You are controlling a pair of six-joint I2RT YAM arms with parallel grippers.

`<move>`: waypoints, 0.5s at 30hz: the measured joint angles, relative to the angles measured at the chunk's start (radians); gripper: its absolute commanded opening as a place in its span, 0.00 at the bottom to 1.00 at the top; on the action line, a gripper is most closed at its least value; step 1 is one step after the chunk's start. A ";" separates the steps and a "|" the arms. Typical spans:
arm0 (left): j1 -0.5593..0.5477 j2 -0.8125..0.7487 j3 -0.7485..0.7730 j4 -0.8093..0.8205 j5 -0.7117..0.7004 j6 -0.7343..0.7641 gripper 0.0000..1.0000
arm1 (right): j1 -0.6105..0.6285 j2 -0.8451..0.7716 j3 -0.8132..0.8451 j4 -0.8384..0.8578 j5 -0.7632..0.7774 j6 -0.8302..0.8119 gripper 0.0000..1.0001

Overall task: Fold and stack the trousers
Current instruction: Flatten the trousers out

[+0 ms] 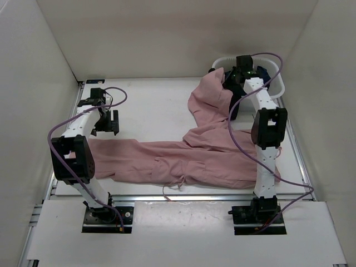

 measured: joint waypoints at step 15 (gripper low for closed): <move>0.000 0.000 -0.040 0.008 0.000 0.000 0.98 | 0.098 -0.192 -0.043 -0.013 0.167 -0.170 0.00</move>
